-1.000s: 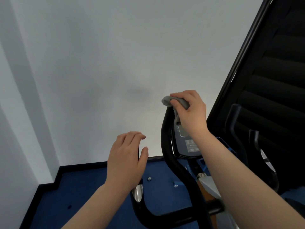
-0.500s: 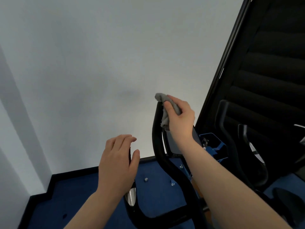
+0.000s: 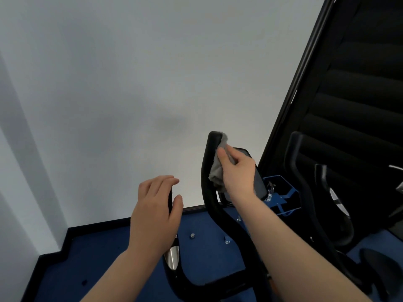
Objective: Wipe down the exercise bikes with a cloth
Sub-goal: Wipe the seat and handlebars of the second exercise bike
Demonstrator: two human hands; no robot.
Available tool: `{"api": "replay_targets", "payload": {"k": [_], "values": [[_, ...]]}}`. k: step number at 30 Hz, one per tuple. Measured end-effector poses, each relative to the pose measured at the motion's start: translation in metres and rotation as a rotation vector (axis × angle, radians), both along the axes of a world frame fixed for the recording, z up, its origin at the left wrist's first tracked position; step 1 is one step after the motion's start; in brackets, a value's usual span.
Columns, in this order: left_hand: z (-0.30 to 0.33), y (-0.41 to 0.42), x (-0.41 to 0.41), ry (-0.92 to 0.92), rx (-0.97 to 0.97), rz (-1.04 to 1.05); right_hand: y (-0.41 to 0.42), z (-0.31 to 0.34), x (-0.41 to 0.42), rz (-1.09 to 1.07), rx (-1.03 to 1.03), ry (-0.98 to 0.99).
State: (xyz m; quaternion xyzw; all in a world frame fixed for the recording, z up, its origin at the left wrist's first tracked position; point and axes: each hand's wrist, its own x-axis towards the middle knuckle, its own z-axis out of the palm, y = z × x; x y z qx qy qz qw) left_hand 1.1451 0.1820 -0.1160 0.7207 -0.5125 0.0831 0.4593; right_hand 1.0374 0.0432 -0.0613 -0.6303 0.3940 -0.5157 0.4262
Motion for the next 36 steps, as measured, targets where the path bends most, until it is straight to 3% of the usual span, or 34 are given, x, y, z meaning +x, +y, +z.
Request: {"api": "replay_targets", "payload": {"k": [6,10,12,14,18,22,27,32,36], "values": [[0.0,-0.004,-0.002,0.026,-0.01,0.002,0.006,-0.007,-0.037,0.131,-0.104,0.492],[0.001,-0.002,0.0,-0.015,0.002,0.006,0.005,0.047,-0.029,0.064,-0.562,0.281],[0.001,-0.001,0.001,-0.027,0.015,0.006,0.0,0.056,-0.014,-0.004,-0.852,0.515],[0.0,0.001,0.002,-0.036,0.028,0.006,-0.003,0.05,0.0,-0.1,-1.002,0.769],[-0.002,0.003,0.003,-0.059,0.049,-0.001,-0.007,0.019,0.003,-0.046,-1.122,0.913],[-0.001,0.003,0.002,-0.034,0.05,0.014,-0.002,-0.005,-0.011,0.258,-0.901,0.97],[-0.002,0.001,-0.01,0.059,0.059,-0.002,0.002,0.011,-0.028,0.571,-0.558,0.973],[0.004,0.008,-0.036,0.342,-0.066,-0.04,0.015,0.011,-0.05,0.741,-0.511,1.096],[0.0,0.025,-0.076,0.298,-0.086,-0.116,0.022,0.004,-0.077,0.782,-0.428,1.069]]}}
